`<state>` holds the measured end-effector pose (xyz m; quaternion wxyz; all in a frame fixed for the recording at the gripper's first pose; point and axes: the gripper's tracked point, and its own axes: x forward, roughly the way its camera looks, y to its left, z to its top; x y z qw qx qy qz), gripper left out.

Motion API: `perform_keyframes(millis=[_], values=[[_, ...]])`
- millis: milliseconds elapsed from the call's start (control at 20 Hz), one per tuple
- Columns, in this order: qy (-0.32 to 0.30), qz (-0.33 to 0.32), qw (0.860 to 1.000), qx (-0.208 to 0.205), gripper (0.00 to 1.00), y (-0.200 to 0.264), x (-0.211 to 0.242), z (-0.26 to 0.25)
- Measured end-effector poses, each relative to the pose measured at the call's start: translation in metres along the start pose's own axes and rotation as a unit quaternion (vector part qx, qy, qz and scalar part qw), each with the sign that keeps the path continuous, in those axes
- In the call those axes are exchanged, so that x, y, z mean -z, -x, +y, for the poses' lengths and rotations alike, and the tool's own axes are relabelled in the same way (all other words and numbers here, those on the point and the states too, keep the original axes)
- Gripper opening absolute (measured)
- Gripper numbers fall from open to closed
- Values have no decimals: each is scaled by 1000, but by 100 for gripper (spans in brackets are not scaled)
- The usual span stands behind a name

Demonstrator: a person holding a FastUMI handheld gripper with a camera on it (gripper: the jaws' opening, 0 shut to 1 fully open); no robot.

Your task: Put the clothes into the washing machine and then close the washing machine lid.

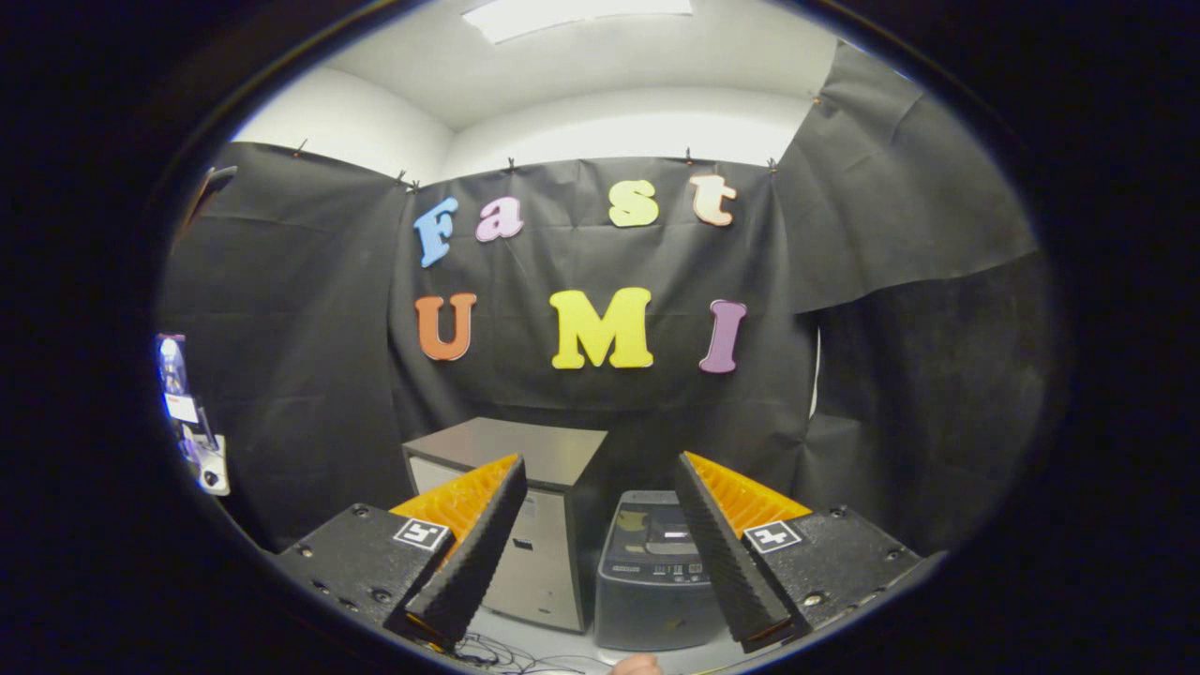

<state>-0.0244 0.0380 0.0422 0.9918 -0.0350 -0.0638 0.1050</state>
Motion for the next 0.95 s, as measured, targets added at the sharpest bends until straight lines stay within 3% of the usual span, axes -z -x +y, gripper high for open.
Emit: perform_keyframes(millis=[950], values=[[-2,5,1000,15,99,5,5,-20]])
